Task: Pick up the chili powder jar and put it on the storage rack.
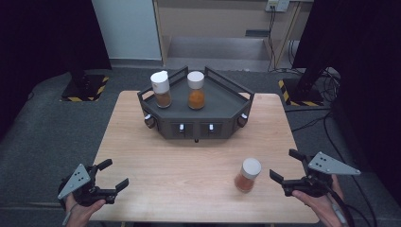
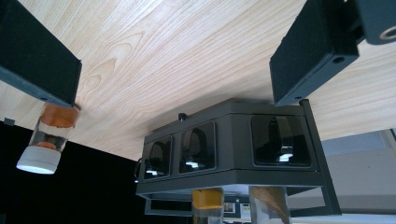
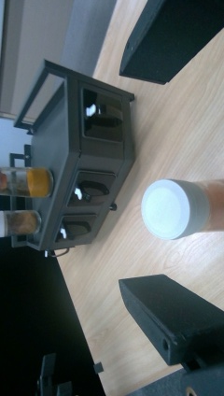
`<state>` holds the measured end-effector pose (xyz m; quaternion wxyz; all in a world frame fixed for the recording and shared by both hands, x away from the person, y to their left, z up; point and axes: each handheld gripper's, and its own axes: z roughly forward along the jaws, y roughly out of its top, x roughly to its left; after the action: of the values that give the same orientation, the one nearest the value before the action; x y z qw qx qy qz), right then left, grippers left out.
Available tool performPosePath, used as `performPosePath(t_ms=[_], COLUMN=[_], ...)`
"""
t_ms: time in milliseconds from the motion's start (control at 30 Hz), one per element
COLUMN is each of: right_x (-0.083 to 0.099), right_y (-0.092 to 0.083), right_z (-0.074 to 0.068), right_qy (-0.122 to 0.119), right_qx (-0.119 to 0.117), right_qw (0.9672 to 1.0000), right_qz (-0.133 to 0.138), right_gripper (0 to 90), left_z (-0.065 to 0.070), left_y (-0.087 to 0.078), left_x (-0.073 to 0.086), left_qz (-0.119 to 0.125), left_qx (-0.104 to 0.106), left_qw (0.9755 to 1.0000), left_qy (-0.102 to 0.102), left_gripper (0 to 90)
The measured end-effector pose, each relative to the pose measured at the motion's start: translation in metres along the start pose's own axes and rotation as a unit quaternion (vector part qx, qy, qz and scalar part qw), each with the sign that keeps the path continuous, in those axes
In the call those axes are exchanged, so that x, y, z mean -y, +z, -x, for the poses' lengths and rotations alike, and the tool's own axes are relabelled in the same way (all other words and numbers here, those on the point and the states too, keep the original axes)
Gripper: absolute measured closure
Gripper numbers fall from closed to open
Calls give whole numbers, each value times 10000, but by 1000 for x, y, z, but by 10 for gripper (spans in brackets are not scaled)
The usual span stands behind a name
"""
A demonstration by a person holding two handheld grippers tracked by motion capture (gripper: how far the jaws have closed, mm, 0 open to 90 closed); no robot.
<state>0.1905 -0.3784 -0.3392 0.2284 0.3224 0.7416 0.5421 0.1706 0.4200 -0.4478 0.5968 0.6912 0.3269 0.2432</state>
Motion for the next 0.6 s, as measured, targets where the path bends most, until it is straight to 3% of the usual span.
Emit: performPosePath(t_ms=[600], right_x=[17], right_y=[40], right_z=[0], right_qy=[69], right_qx=[-198], right_qw=[9992], right_qz=[-350], right_gripper=[21], left_z=[0], left_y=[-1], left_x=[0], left_qz=[3], left_qx=[-12], left_qw=[10000], left_qy=[0], left_gripper=[12])
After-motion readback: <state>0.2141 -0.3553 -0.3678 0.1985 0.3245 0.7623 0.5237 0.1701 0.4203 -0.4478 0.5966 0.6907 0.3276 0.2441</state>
